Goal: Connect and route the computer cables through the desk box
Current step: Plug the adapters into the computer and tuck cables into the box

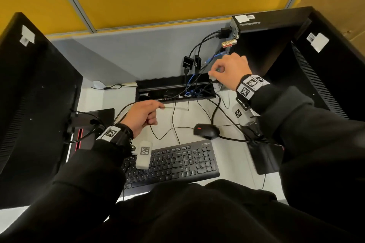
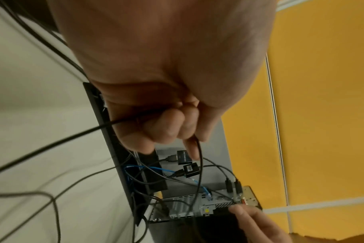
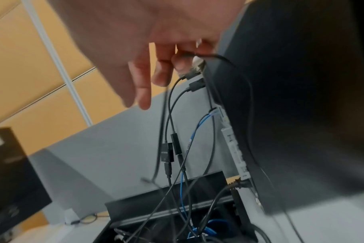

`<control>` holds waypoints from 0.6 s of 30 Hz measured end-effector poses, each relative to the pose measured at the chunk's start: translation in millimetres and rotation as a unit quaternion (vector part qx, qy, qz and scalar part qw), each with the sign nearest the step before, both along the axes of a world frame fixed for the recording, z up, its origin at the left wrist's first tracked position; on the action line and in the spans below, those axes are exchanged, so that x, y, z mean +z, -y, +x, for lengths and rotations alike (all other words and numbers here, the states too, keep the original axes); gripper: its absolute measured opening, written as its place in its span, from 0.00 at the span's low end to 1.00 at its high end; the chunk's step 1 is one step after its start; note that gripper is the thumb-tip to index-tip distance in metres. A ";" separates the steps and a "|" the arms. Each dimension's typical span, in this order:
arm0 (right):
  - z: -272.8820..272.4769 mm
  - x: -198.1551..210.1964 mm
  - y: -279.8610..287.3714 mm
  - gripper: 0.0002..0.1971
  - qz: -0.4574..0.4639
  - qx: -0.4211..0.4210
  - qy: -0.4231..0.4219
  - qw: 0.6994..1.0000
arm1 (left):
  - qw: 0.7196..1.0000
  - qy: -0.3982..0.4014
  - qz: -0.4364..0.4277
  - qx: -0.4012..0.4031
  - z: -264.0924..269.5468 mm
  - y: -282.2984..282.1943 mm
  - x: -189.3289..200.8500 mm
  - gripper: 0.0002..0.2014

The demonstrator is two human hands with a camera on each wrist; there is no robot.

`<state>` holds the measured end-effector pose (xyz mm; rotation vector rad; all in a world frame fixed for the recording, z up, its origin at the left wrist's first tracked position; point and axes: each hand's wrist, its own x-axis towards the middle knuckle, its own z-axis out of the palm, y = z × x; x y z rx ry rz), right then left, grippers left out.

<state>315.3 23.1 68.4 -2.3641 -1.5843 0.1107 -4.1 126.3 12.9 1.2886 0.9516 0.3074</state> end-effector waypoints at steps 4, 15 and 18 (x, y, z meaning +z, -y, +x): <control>-29.7 3.6 -3.7 0.10 -0.008 0.107 -0.109 0.988 | 0.995 0.072 -0.033 0.064 7.6 5.6 15.9 0.12; -99.7 36.5 -15.6 0.18 -0.033 0.074 -0.541 0.837 | 0.988 0.136 0.024 0.063 16.4 -13.1 49.0 0.08; -88.3 54.2 -21.1 0.18 -0.031 0.047 -0.620 0.783 | 0.990 0.119 0.044 0.055 12.5 -13.6 33.3 0.09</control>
